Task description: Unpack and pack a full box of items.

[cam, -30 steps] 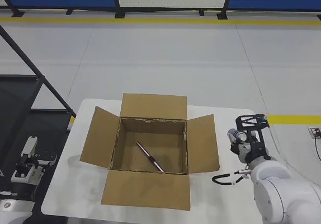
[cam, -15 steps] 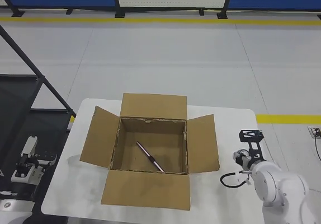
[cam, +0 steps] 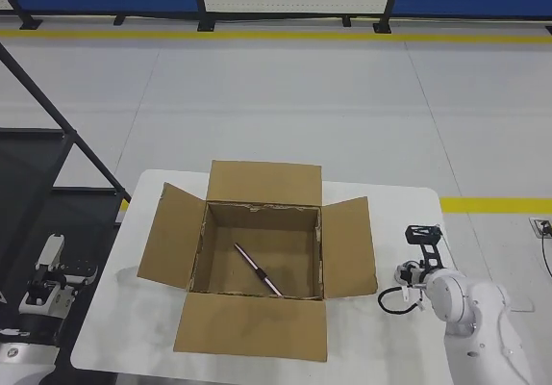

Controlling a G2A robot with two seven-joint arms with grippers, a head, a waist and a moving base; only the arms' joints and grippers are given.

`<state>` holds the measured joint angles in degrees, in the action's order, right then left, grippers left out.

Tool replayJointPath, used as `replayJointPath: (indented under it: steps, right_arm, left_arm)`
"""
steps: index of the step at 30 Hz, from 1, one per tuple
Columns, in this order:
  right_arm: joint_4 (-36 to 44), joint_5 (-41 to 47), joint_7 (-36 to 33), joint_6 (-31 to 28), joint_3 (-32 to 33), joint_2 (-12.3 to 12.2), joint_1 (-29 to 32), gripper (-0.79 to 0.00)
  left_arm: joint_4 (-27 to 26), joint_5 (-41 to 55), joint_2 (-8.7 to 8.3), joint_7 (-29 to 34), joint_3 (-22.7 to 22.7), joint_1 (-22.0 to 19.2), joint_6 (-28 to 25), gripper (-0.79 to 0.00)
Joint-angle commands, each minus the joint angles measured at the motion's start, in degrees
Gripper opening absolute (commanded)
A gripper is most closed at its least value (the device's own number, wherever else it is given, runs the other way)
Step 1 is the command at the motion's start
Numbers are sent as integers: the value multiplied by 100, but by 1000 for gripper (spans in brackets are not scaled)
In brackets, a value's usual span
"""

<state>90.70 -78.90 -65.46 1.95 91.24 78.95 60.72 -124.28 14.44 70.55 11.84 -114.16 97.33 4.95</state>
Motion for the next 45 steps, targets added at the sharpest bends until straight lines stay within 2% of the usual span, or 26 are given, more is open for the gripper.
replayJointPath:
  steps: [1, 2, 3, 4, 5, 10, 15, 19, 22, 24, 27, 30, 33, 39, 45]
  right_arm:
    - [-62, 43, -1, -11, 11, -9, -35, -480]
    - [-78, 52, 1, -15, 10, -13, -46, -416]
    - [-90, 65, -6, -14, 8, -17, -53, -305]
    - [-91, 79, -12, -16, 8, -22, -59, -139]
    - [-79, 86, -21, -10, 17, -27, -63, -18]
    - [330, 5, 71, 194, 98, -54, -20, 0]
    - [1707, 72, 513, 432, -12, -41, 146, 0]
    - [2788, 114, 571, 98, -879, 2, -5, 0]
    - [2807, 117, 377, -243, -1876, 72, -593, 0]
    - [2371, 177, 164, -366, -2591, 162, -1205, 0]
    - [1300, 531, -39, -428, -3606, 379, -2241, 0]
    - [33, 974, -145, -350, -4459, 667, -3153, 0]
    - [-1224, 1473, -170, -223, -5096, 984, -3793, 0]
    - [-3186, 2343, -2, -107, -5841, 1557, -4387, 0]
    - [-4506, 2711, 317, 59, -6229, 2004, -4505, 0]
  left_arm:
    - [0, 0, 0, 0, 0, 0, 0, 0]
    - [0, 0, 0, 0, 0, 0, 0, 0]
    - [0, 0, 0, 0, 0, 0, 0, 0]
    - [0, 0, 0, 0, 0, 0, 0, 0]
    - [0, 0, 0, 0, 0, 0, 0, 0]
    - [0, 0, 0, 0, 0, 0, 0, 0]
    - [0, 0, 0, 0, 0, 0, 0, 0]
    - [0, 0, 0, 0, 0, 0, 0, 0]
    - [0, 0, 0, 0, 0, 0, 0, 0]
    - [0, 0, 0, 0, 0, 0, 0, 0]
    - [0, 0, 0, 0, 0, 0, 0, 0]
    - [0, 0, 0, 0, 0, 0, 0, 0]
    - [0, 0, 0, 0, 0, 0, 0, 0]
    - [0, 0, 0, 0, 0, 0, 0, 0]
    - [0, 0, 0, 0, 0, 0, 0, 0]
